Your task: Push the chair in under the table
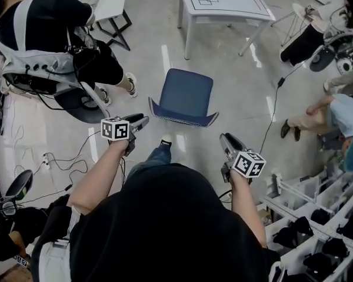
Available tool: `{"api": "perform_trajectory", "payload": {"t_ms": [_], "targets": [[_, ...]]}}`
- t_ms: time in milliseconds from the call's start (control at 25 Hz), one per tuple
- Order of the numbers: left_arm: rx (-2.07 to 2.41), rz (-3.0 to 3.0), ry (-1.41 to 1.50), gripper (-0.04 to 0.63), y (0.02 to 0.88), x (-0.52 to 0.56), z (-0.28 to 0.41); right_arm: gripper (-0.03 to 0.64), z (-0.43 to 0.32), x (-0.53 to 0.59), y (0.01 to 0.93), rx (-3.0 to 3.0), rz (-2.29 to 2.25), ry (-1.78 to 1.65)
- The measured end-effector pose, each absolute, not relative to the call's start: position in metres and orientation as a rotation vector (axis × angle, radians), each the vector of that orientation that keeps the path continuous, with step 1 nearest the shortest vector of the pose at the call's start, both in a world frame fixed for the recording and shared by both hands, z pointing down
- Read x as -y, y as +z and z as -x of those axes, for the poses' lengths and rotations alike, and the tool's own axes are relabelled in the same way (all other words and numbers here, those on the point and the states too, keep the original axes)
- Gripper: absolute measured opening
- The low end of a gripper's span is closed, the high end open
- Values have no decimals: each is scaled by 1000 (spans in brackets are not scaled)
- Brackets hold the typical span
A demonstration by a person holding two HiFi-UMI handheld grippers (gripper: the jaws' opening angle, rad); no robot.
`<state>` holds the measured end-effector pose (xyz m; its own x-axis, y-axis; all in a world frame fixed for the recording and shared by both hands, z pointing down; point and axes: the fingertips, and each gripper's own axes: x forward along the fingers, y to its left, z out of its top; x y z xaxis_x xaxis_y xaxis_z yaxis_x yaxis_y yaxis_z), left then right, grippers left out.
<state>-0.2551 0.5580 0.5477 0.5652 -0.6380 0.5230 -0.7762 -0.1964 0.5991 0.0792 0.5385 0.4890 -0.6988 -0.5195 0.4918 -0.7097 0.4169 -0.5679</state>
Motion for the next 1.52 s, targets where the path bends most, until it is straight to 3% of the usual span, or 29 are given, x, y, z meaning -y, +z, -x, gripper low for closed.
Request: {"api": "perform_trajectory", "payload": {"t_ms": [600,1160,1520], "targets": [[961,-1763,368,322,642,-465,298,158,-30,-469,575,2175,-1086,1242],[929,-1592,514,380,714,-440,339,211,-56,-453,637,1897,-1176,1282],[877,-1399,484,446,753,-455,317,268,-72,-446,700,1776,-1084,1394]]}}
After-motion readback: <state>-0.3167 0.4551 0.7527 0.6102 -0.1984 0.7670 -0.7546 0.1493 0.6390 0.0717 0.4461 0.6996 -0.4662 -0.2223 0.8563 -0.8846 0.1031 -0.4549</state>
